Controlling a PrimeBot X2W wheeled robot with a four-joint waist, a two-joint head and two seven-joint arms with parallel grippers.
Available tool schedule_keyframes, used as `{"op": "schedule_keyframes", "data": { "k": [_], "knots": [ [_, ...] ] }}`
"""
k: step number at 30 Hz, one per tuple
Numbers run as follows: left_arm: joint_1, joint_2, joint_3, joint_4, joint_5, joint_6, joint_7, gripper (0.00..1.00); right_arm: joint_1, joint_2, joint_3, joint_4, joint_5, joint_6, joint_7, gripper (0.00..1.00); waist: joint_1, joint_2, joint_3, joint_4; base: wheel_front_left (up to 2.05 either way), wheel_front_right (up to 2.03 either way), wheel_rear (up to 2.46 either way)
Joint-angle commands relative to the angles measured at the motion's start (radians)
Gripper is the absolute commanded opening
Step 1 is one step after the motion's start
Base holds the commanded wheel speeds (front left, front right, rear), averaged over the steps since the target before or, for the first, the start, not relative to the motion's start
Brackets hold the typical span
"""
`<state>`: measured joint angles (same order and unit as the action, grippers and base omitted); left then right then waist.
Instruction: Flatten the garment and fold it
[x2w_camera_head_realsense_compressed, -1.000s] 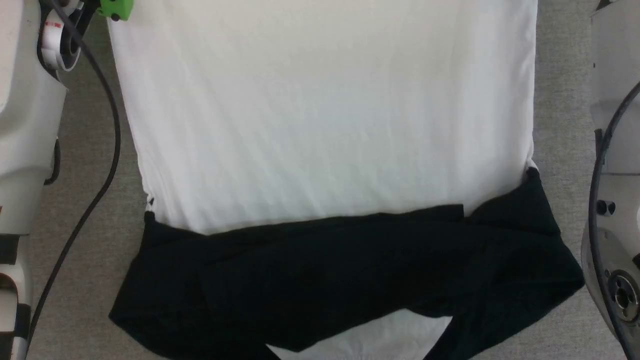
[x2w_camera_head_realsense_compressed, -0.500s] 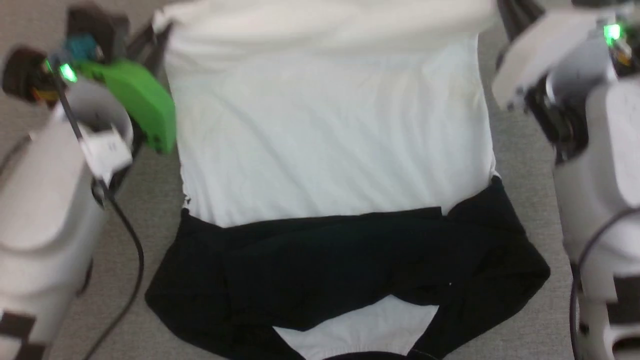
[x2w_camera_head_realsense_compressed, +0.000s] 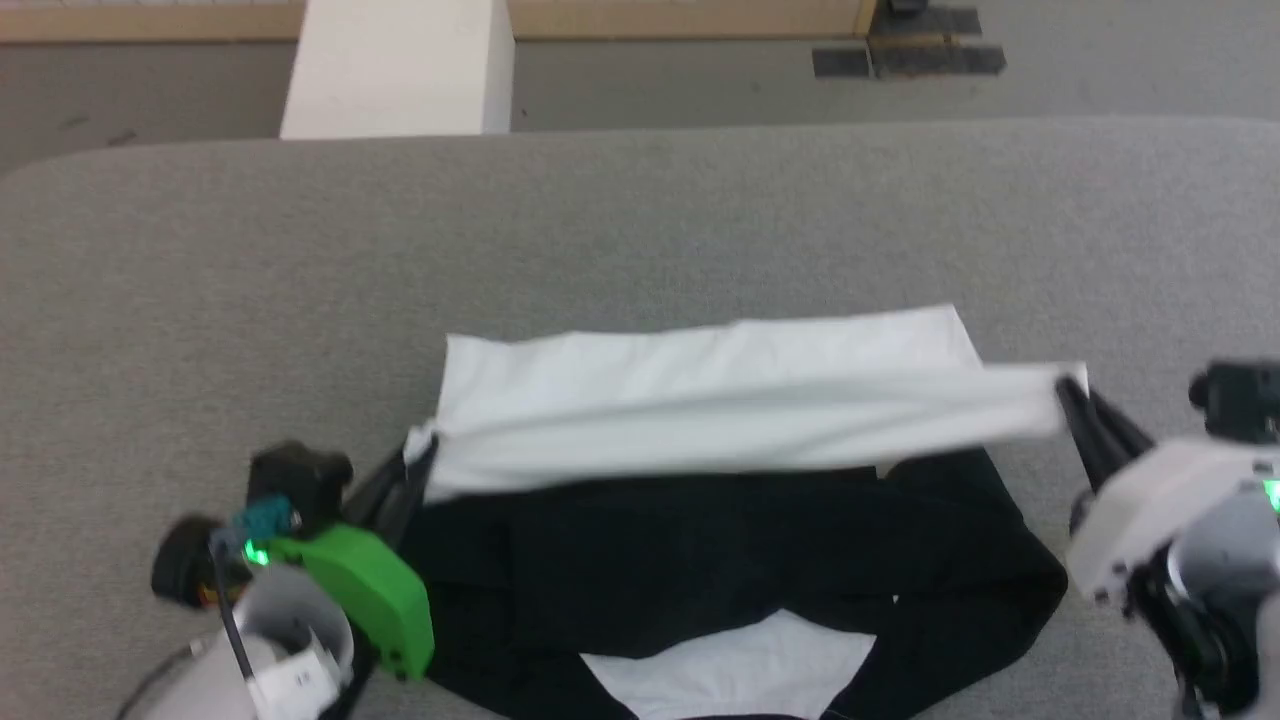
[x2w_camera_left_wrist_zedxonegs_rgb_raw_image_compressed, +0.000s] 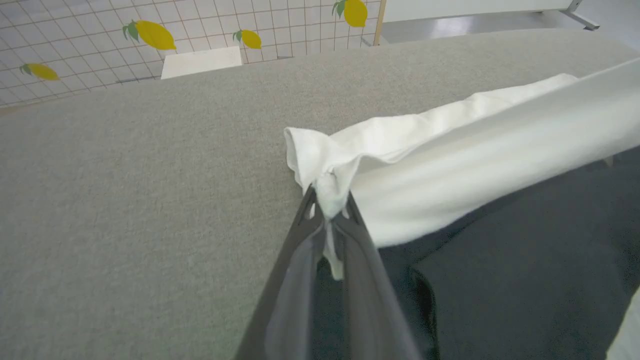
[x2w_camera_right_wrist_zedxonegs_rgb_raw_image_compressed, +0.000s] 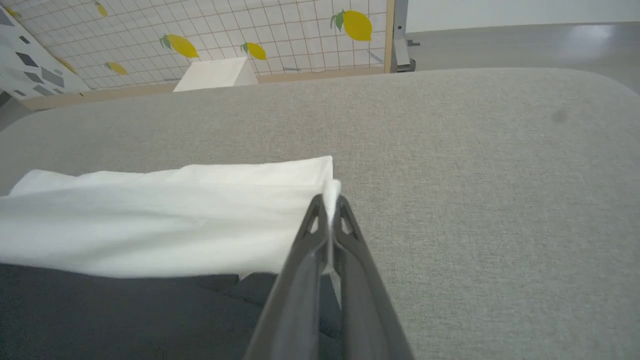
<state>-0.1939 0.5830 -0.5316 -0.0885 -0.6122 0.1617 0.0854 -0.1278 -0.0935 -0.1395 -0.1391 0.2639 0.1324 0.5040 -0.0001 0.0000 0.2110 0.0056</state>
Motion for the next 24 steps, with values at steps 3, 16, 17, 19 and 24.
{"op": "schedule_keyframes", "data": {
  "k": [3,16,17,19,24],
  "knots": [
    [0.087,-0.001,-0.011,-0.018,-0.030,0.018,-0.007,0.00,0.113,0.023,-0.038,-0.069,-0.005,-0.002,0.046,0.00,0.0001,0.0000,-0.072,0.049,0.00,0.00,0.00],
    [0.190,-0.084,-0.079,0.155,-0.094,-0.040,-0.064,0.00,0.299,0.043,-0.031,0.049,-0.013,-0.002,0.069,0.00,0.0001,0.0000,-0.103,0.050,0.00,0.00,0.00],
    [0.190,-0.089,-0.080,0.171,-0.096,-0.046,-0.072,0.00,0.302,0.043,-0.027,0.069,-0.009,-0.002,0.062,0.00,0.0001,0.0000,-0.105,0.049,0.00,0.00,0.00],
    [0.189,-0.103,-0.083,0.204,-0.103,-0.053,-0.083,0.65,0.306,0.043,-0.016,0.111,-0.002,-0.002,0.049,0.00,0.0001,0.0000,-0.108,0.049,0.00,0.00,0.00],
    [0.187,-0.134,-0.086,0.257,-0.111,-0.054,-0.107,1.00,0.309,0.043,-0.003,0.177,0.009,-0.002,0.012,1.00,0.0001,0.0000,-0.120,0.051,0.00,0.00,0.00]
  ]
}}
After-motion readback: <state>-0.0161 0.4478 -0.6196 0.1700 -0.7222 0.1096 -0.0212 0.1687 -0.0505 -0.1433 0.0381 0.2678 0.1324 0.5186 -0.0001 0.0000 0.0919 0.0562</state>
